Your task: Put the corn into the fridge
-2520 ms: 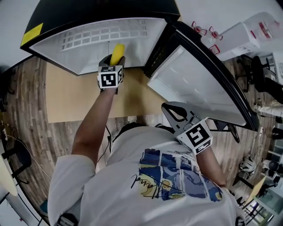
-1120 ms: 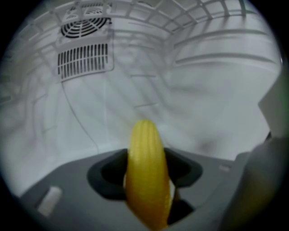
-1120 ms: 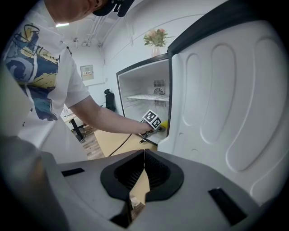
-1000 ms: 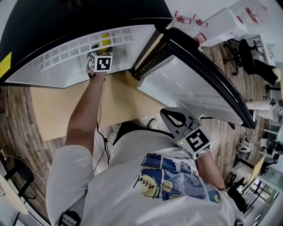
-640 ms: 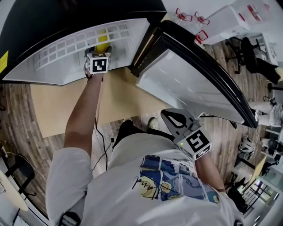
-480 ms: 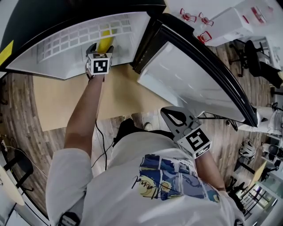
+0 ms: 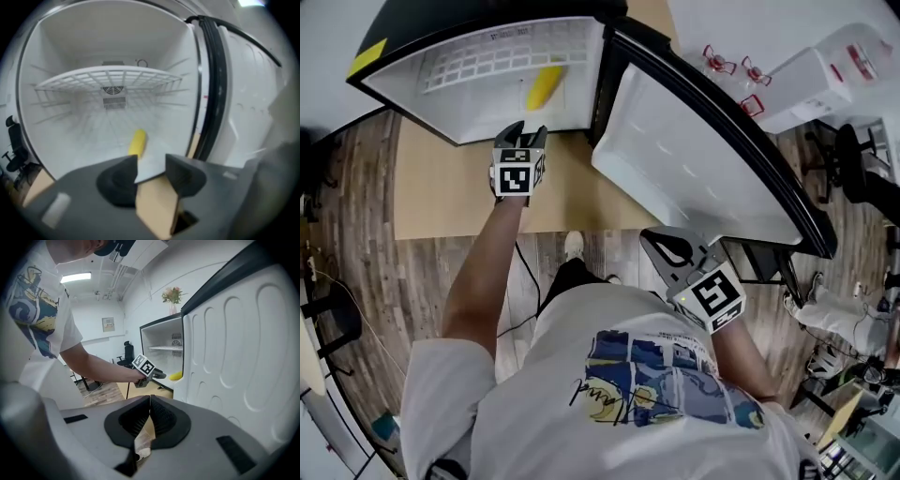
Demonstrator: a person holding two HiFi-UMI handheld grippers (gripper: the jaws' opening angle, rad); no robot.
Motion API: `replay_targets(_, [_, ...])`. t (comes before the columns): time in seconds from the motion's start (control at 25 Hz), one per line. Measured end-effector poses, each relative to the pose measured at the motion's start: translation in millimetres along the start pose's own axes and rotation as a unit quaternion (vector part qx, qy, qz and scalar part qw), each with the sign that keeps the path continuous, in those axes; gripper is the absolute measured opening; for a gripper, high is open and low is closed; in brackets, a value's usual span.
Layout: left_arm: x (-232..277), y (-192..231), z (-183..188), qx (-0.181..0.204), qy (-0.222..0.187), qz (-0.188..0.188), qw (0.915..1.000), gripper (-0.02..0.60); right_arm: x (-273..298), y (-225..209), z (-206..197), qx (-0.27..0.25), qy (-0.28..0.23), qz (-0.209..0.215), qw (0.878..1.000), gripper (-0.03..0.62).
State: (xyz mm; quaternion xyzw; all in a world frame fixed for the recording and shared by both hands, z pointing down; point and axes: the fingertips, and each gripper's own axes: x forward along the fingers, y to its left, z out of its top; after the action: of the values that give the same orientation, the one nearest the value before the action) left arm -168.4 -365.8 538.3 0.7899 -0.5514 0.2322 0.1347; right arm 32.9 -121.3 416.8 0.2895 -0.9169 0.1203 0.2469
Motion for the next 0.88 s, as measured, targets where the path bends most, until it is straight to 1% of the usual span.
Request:
replay_targets(0.2, [-58.0, -28.4, -18.6, -0.009, 0.001, 0.01, 0.9999, 0.07, -18.7, 9.3, -17.2, -0.017, -0.015, 0.021, 1.0, 0.012])
replay_targets(0.32, [-90.6, -56.9, -34.0, -0.004, 0.009, -0.002, 0.9999, 0.035, -31.7, 19.2, -27.8, -0.023, -0.02, 0.033, 0.999, 0.012])
replay_targets(0.4, [-112.6, -79.2, -45.0, -0.008, 0.012, -0.014, 0.9998, 0.015, -40.6, 25.9, -35.2, -0.029, -0.022, 0.04, 0.999, 0.012])
replay_targets(0.48, [-134.8, -103.3, -55.0, -0.012, 0.013, -0.032, 0.9993, 0.011, -49.0, 32.8, -42.4, -0.031, -0.026, 0.046, 0.998, 0.012])
replay_targets(0.56, [-156.2, -131.1, -65.7, -0.015, 0.017, -0.057, 0.9981, 0.011, -58.0, 40.0, -50.0, -0.03, -0.032, 0.05, 0.998, 0.012])
replay_targets(0.72, [-198.6, -185.0, -83.0, -0.029, 0.017, -0.106, 0.9938, 0.009, -76.5, 54.1, -70.5, -0.024, -0.038, 0.057, 0.997, 0.012])
replay_targets(0.88, [-236.0, -225.1, -89.9, -0.028, 0.01, -0.138, 0.99, 0.009, -92.0, 64.5, -89.8, -0.02, -0.036, 0.053, 0.998, 0.011])
